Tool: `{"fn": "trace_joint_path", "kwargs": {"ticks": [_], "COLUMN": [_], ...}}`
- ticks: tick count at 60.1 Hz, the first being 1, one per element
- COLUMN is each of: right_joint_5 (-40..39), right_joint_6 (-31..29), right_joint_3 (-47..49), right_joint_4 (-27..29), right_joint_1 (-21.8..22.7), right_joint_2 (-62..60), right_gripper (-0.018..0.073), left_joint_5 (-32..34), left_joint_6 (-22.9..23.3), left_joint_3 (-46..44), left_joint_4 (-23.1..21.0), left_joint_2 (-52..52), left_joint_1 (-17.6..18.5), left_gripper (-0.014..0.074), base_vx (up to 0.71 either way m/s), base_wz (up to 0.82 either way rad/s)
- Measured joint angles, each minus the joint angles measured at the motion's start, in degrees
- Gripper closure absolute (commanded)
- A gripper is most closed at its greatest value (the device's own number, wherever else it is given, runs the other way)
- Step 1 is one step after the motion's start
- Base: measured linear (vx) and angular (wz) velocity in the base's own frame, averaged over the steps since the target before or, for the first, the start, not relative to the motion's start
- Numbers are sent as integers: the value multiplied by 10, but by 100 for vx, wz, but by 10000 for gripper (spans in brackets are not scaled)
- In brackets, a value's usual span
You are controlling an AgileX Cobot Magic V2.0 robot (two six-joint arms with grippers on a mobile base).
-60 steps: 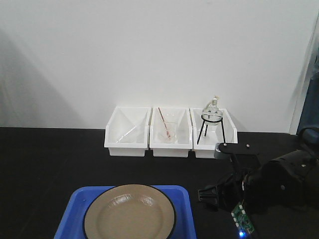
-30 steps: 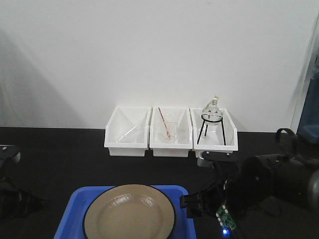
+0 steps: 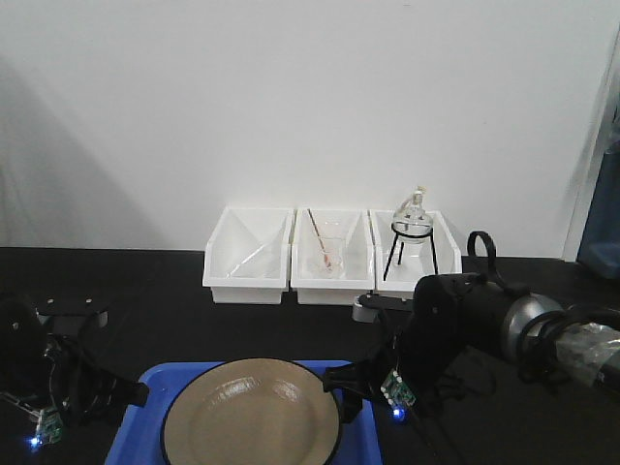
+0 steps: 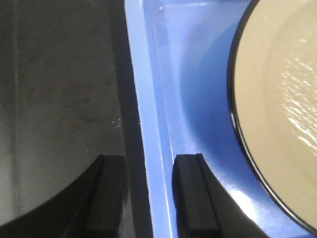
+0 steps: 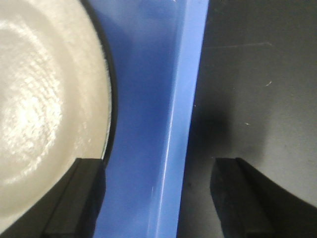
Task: Place disk in tray to left cabinet
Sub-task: 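Open the right gripper and move both grippers to the tray's side edges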
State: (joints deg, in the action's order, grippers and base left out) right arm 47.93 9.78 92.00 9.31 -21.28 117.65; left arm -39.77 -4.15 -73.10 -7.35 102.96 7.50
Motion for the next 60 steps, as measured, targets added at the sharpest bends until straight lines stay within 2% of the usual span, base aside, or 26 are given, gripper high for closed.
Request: {"fn": "trace_joint_path", "kwargs": {"ticks": [16, 38, 60], "right_joint_5": [8, -5, -3], "right_joint_6": [6, 5, 5], "right_joint_3": [7, 8, 10], "right_joint_4": [0, 0, 0], "right_joint_1": [4, 4, 5], "right_joint_2": [35, 53, 26], "right_gripper": [55, 55, 76], "left_joint_5": [11, 36, 42], "left_joint_6": [41, 46, 47], "left_joint_3": [-24, -24, -26], "left_joint_4": [19, 24, 23], "left_joint_2": [33, 88, 90], "left_joint_1": [0, 0, 0], "left_gripper": [231, 231, 231], "base_vx": [0, 0, 0], "base_wz": [0, 0, 0]}}
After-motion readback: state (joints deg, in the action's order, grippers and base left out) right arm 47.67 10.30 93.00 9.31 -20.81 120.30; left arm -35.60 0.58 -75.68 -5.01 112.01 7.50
